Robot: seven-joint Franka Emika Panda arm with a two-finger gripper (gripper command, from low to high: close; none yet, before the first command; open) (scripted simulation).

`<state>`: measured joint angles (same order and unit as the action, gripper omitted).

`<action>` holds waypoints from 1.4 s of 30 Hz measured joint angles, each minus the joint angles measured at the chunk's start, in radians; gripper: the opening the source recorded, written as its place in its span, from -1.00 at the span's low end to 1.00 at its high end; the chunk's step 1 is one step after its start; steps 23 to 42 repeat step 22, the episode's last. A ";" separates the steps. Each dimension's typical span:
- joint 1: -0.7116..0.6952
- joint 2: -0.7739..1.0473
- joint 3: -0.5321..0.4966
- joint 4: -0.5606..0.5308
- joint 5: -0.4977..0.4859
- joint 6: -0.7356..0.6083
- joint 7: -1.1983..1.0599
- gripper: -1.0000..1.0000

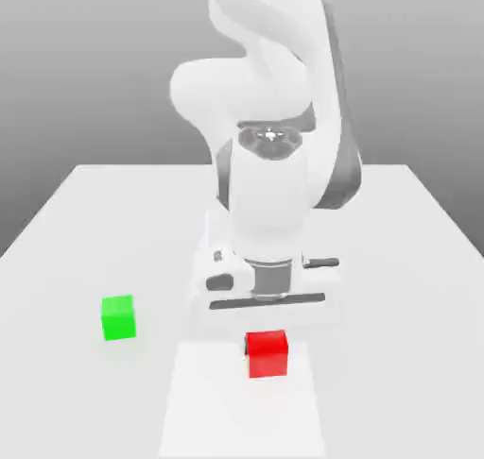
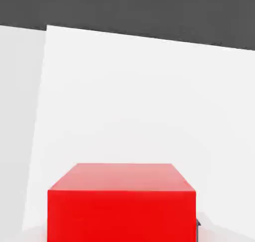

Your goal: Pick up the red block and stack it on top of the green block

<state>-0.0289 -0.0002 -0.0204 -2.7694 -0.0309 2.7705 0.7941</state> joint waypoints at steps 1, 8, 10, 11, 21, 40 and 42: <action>-0.043 -0.029 -0.021 -0.016 -0.017 -0.012 0.035 -1.00; -0.325 -0.219 -0.148 -0.137 -0.097 -0.078 0.271 -1.00; -0.412 -0.269 -0.186 -0.173 -0.108 -0.093 0.332 -1.00; -0.431 -0.268 -0.198 -0.182 -0.105 -0.084 0.345 -1.00; -0.386 -0.006 -0.230 -0.182 0.035 0.175 0.264 1.00; -0.383 -0.006 -0.230 -0.182 0.035 0.175 0.264 1.00; -0.383 -0.006 -0.230 -0.182 0.035 0.175 0.264 1.00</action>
